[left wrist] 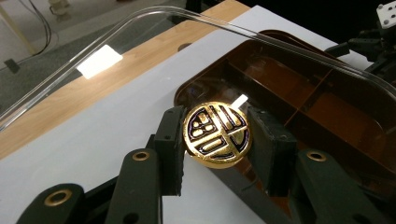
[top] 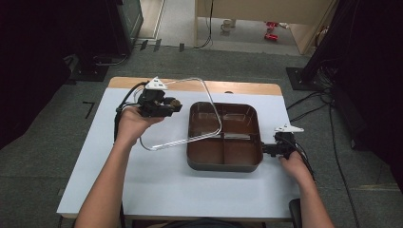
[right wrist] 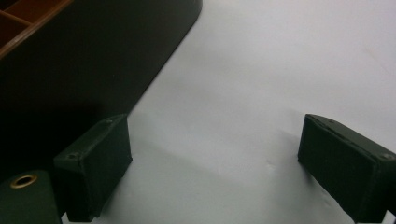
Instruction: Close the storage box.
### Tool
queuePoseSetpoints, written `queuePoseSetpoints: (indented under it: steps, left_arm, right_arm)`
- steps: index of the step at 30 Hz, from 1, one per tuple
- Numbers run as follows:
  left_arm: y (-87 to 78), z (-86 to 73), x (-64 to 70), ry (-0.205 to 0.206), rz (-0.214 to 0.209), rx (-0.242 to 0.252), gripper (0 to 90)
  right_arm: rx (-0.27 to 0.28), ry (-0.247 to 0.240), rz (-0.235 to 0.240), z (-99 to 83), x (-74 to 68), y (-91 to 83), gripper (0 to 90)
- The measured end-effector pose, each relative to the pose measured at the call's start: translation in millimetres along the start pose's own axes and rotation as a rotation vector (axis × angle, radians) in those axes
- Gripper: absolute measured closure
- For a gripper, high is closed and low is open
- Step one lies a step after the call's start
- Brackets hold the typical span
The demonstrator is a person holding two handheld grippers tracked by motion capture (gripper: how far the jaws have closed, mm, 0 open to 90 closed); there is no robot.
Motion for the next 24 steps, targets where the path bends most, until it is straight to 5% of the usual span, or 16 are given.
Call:
queuePoseSetpoints:
  steps: [24]
  left_arm:
    - [98.3, 30.9, 68.5, 0.144, -0.209, -0.049, 59.7]
  right_arm:
    - [-0.001, -0.003, -0.001, 0.0, 0.1, -0.1, 9.1]
Point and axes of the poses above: each handheld gripper's, and its own axes: y roughly forward along the jaws, z roughly out of its top, x roughly to its right, the point moved 3 cm from there along y, roughly forward along the jaws, and after that the axes turned 12 degrees about y, right-handed, at the moved point
